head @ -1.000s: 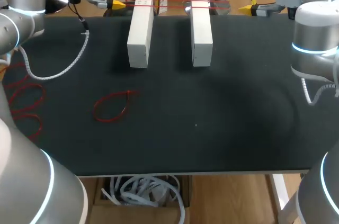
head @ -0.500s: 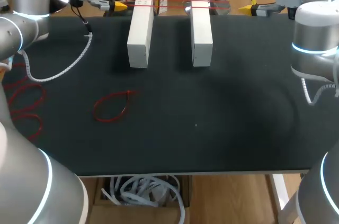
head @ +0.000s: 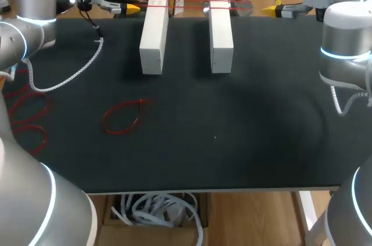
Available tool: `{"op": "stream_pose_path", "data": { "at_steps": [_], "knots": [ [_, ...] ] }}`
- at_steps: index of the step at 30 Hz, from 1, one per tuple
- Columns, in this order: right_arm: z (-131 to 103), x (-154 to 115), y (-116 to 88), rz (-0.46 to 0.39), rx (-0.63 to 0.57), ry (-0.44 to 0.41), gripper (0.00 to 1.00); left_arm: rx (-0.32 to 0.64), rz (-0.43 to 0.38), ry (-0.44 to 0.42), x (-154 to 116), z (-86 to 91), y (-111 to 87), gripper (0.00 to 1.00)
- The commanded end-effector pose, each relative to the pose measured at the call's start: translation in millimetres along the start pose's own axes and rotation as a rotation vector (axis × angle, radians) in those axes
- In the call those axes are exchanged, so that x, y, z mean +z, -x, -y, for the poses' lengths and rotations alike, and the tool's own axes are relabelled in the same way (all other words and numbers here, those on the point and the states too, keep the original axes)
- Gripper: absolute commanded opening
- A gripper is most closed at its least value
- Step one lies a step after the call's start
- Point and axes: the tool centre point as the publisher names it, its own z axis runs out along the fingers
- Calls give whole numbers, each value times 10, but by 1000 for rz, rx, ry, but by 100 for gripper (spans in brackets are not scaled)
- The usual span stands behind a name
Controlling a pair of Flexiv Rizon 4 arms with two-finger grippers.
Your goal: Grab the tape and strap the tape.
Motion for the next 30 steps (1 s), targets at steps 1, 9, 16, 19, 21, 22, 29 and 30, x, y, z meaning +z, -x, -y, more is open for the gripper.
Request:
{"op": "stream_pose_path", "data": {
  "at_steps": [1, 9, 16, 19, 21, 22, 29, 30],
  "knots": [
    [0, -2, 2, -1, 0, -1, 100, -3, -256, -11, 17, -72, 75, 26],
    [0, -2, 2, -1, 0, -1, 100, -12, -259, -7, 5, -102, 49, 23],
    [0, -2, 2, -1, 0, -1, 100, -11, -253, -8, -7, -100, 42, 18],
    [0, -2, 2, -1, 0, -1, 100, -13, -251, -8, -12, -100, 29, 20],
    [0, -2, 2, -1, 0, -1, 100, -12, -251, -8, -16, -99, 22, 20],
    [0, -2, 2, -1, 0, -1, 100, -12, -250, -9, -20, -96, 18, 20],
    [0, -2, 2, -1, 0, -1, 100, -10, -248, -13, -28, -76, 1, 13],
    [0, -2, 2, -1, 0, -1, 100, -10, -247, -14, -29, -74, 0, 13]
  ]
}}
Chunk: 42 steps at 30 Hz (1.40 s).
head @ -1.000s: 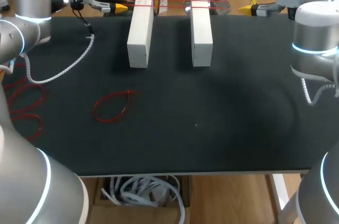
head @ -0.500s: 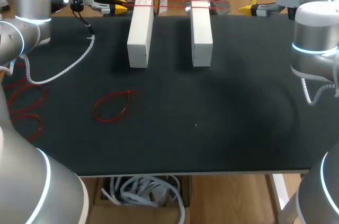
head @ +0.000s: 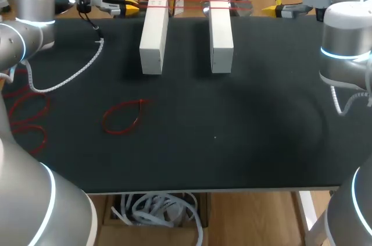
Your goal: Grab the tape and strap the tape.
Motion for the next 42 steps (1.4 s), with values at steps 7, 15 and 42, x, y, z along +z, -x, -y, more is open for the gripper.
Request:
{"op": "stream_pose_path", "data": {
  "at_steps": [7, 15, 42],
  "knots": [
    [0, -2, 2, -1, 0, -1, 100, 1, -234, -10, -8, -19, 59, 13],
    [0, -2, 2, -1, 0, -1, 100, -21, -230, -29, 0, -18, 36, 0],
    [0, -2, 2, -1, 0, -1, 100, 5, -329, -432, -140, 584, -247, 0]
  ]
}}
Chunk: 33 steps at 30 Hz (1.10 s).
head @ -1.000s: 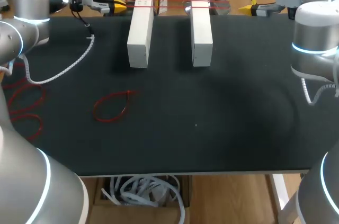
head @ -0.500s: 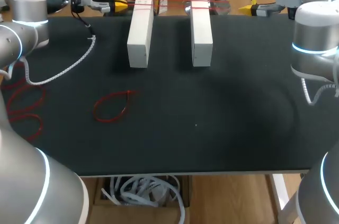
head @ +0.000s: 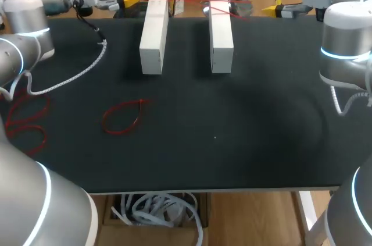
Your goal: Grab the tape and strap the tape.
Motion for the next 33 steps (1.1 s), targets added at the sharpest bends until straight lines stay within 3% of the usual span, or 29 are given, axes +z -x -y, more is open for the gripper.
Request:
{"op": "stream_pose_path", "data": {
  "at_steps": [1, 10, 13, 33],
  "knots": [
    [-1, -2, 2, -1, 0, -1, 100, 1, -297, -74, -16, -51, 75, 0],
    [-1, -2, 2, -1, 0, -1, 100, 1, -317, -112, 17, 16, 26, 0],
    [-1, -2, 2, -1, 0, -1, 100, 26, -345, -67, 10, 66, 6, 0],
    [-1, -2, 2, -1, 0, -1, 100, 26, -345, -67, 10, 66, 6, 0]
  ]
}}
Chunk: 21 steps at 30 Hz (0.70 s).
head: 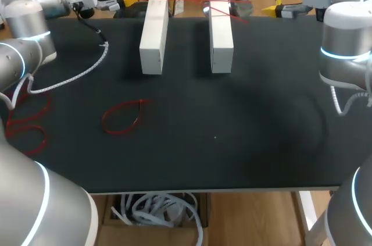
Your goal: Grab the tape and strap the tape.
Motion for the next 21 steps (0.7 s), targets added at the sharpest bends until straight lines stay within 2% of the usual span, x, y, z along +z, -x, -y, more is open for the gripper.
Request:
{"op": "stream_pose_path", "data": {
  "at_steps": [1, 4, 5, 7, 11, 12, 14, 15, 17, 18, 20, 21],
  "knots": [
    [-1, -2, 3, -1, 0, -1, 100, -1, -336, -7, -18, -34, 63, 0],
    [-1, -2, 3, -1, 0, -1, 100, -1, -336, -7, -18, -34, 63, 0],
    [-1, -2, 3, -1, 0, -1, 100, 7, -364, 3, -13, -7, 45, 0],
    [-1, -2, 3, -1, 0, -1, 100, 6, -366, -38, 3, 60, 20, 0],
    [-1, -2, 3, -1, 0, -1, 100, 6, -425, -47, 30, 244, -35, 0],
    [-1, -2, 3, -1, 0, -1, 100, 15, -405, -105, 54, 308, -53, 0],
    [-1, -2, 3, -1, 0, -1, 100, 5, -431, -72, 62, 414, -94, 0],
    [-1, -2, 3, -1, 0, -1, 100, 10, -428, -94, 70, 473, -119, 0],
    [-1, -2, 3, -1, 0, -1, 100, -6, -440, -83, 84, 565, -174, 0],
    [-1, -2, 3, -1, 0, -1, 100, -4, -431, -117, 94, 625, -203, 0],
    [-1, -2, 3, -1, 0, -1, 100, -20, -439, -126, 108, 715, -263, 0],
    [-1, -2, 3, -1, 0, -1, 100, -18, -429, -167, 114, 751, -288, 0]
  ]
}}
